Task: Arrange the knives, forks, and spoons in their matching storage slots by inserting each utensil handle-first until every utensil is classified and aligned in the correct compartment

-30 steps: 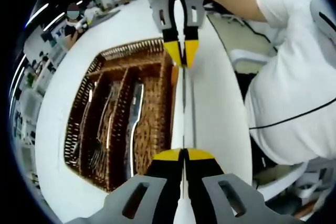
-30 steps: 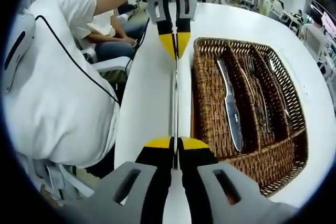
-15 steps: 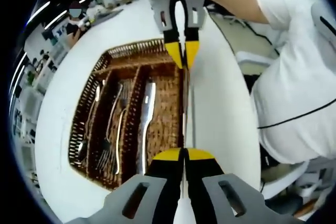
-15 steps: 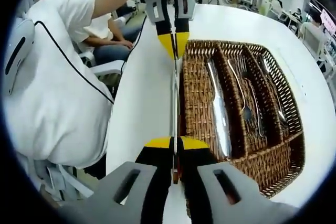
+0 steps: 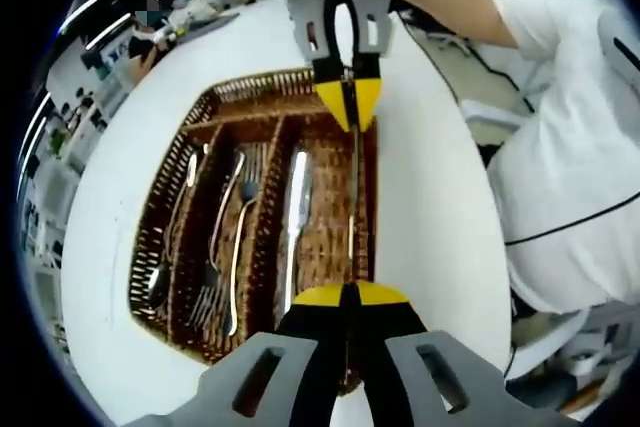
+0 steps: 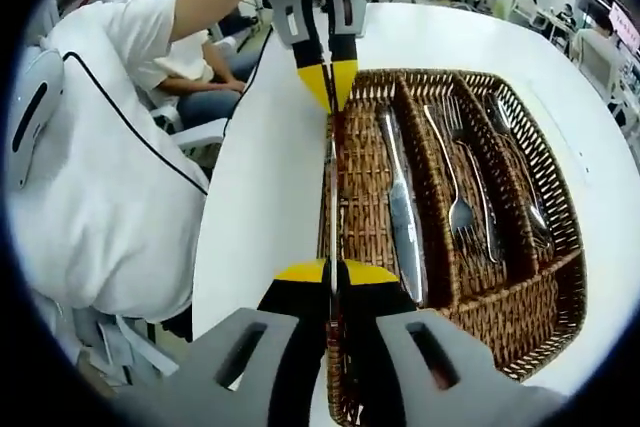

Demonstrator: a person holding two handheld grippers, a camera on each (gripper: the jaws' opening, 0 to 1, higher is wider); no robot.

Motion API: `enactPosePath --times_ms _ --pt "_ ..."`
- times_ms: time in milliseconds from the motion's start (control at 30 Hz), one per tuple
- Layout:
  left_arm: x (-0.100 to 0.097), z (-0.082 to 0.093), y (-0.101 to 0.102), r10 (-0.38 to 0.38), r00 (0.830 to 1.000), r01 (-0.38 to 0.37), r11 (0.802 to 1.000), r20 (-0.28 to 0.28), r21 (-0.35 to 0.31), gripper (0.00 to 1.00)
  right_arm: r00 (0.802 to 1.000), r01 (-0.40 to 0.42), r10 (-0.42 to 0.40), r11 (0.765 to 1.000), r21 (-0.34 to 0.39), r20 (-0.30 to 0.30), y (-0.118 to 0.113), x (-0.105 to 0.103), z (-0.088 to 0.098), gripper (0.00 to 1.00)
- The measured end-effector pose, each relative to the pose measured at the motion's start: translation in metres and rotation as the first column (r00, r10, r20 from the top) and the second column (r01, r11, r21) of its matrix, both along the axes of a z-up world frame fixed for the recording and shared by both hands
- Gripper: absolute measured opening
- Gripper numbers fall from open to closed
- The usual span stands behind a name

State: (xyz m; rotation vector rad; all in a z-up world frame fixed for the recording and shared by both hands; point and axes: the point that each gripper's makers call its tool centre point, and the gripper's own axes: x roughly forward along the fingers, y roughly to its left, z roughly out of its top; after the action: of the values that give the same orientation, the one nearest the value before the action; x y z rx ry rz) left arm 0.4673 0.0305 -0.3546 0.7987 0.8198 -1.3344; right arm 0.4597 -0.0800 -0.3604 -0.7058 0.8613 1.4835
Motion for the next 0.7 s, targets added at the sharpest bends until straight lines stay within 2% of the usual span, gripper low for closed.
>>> enactPosePath --times_ms 367,633,700 --pt "0.007 -0.012 -0.002 0.008 1.000 -0.008 1.000 -0.030 0.000 0.01 0.998 0.007 -0.008 1.000 -0.016 -0.056 -0.001 0.008 -0.011 0.04" --pt "0.011 -0.025 0.000 0.008 0.999 -0.006 1.000 -0.039 0.028 0.01 0.997 0.009 -0.011 1.000 -0.022 -0.079 0.001 0.010 -0.014 0.04" --pt "0.011 -0.028 0.001 0.008 0.999 -0.007 0.999 -0.042 0.033 0.01 0.998 -0.007 0.004 0.999 -0.036 -0.068 0.002 0.015 -0.017 0.04"
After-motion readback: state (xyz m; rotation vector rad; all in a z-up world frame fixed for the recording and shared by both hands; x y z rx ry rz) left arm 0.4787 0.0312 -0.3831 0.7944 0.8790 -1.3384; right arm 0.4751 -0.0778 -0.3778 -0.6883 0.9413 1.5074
